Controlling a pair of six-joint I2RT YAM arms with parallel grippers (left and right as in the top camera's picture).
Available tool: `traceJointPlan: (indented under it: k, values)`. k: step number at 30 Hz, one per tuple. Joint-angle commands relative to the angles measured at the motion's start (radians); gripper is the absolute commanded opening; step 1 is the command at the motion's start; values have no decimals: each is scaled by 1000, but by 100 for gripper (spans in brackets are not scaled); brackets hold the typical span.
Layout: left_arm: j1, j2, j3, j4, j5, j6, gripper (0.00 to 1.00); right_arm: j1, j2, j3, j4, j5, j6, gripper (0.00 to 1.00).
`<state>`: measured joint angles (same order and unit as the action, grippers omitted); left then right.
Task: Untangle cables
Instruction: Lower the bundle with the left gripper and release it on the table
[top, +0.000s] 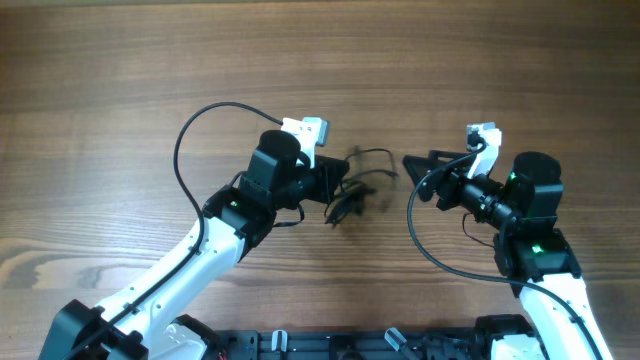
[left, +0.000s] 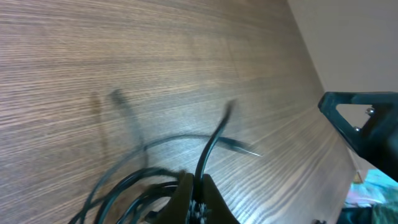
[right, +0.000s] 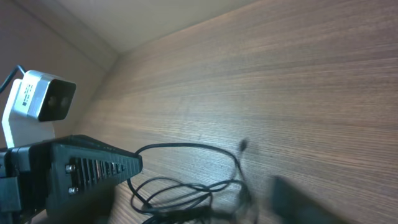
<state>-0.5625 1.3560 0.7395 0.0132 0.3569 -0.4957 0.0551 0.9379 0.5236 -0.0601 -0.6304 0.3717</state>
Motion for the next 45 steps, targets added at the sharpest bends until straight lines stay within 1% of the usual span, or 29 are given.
traceJointPlan:
  k: [1, 7, 11, 12, 13, 14, 15, 18, 20, 23, 28, 33, 38, 42, 44, 45]
  values:
    - [3, 2, 1, 5, -32, -10, 4, -2, -1, 1, 5, 27, -2, 99]
    - [3, 2, 1, 5, -34, -10, 4, -2, -1, 1, 2, 27, -2, 99]
    - [3, 2, 1, -6, -70, -11, 5, -2, -1, 1, 2, 27, -2, 100]
    - [3, 2, 1, -23, -91, -12, 24, -2, -1, 1, 0, 27, -2, 100]
    - [3, 2, 1, -46, -111, -15, 32, -2, -1, 1, -2, 27, -2, 100]
    - [3, 2, 1, -79, -136, -16, 50, -2, -1, 1, -2, 27, -2, 99]
    - [3, 2, 1, -105, -159, -24, 100, -2, -1, 1, -2, 27, -2, 100]
    - [3, 2, 1, -208, -253, -76, 100, -2, -1, 1, -2, 27, -2, 100]
    - [3, 2, 1, -254, -266, -79, 100, -2, -1, 1, -2, 27, -2, 100]
    - [3, 2, 1, -304, -266, -77, 100, -2, -1, 1, -3, 28, -3, 99]
    - [3, 2, 1, -324, -272, -17, 100, -2, -1, 1, -5, 28, -5, 99]
    - [3, 2, 1, -459, -402, -17, 100, -2, -1, 1, -5, 28, -5, 100]
    - [3, -30, 2, -501, -402, -18, 100, -2, -1, 1, -6, 28, -5, 100]
    - [3, -138, 2, -499, -394, -11, 100, -2, -1, 1, -7, 32, -6, 100]
    - [3, -194, 2, -484, -325, 41, 100, -2, -1, 1, -7, 32, -6, 100]
    - [3, -216, 2, -466, -248, 98, 100, -2, -1, 1, -7, 32, -6, 100]
